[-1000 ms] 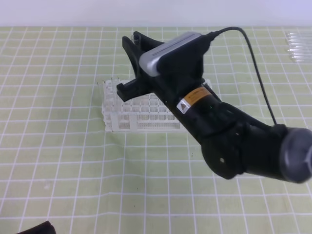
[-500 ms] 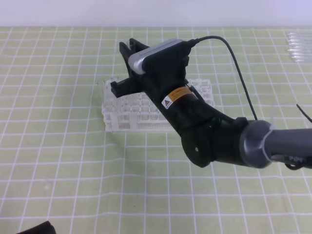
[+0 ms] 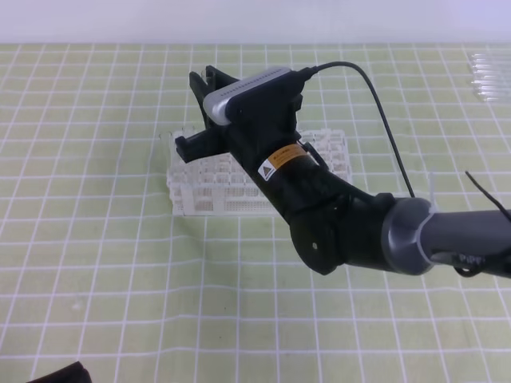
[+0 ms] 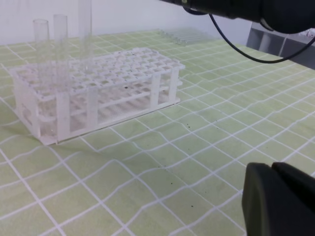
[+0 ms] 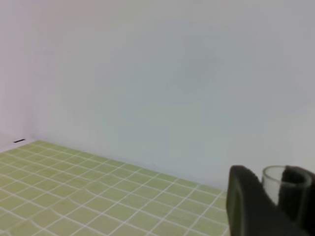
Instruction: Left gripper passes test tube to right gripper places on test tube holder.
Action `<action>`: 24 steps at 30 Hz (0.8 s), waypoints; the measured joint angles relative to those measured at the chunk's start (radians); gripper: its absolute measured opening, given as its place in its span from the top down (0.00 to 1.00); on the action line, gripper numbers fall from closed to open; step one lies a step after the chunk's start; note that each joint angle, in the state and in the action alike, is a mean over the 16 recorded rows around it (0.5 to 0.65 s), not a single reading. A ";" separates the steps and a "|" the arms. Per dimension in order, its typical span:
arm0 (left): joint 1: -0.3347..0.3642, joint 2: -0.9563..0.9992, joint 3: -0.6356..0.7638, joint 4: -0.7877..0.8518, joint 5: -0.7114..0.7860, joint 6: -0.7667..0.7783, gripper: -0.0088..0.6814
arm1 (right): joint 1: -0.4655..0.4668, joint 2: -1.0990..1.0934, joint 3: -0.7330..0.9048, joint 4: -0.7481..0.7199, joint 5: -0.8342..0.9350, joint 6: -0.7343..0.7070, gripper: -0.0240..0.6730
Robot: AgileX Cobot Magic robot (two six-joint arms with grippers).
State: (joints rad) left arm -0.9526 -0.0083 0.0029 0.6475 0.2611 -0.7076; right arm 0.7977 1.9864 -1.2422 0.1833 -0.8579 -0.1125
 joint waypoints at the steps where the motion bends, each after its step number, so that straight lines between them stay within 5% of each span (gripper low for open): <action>1: 0.000 0.000 0.000 0.000 0.000 0.000 0.99 | 0.000 0.003 -0.002 -0.002 -0.001 0.002 0.83; 24: 0.000 0.002 0.005 0.001 0.001 0.001 0.99 | 0.000 0.061 -0.045 -0.013 0.019 0.032 0.83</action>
State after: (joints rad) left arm -0.9525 -0.0059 0.0077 0.6486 0.2624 -0.7070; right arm 0.7977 2.0471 -1.2871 0.1705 -0.8389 -0.0807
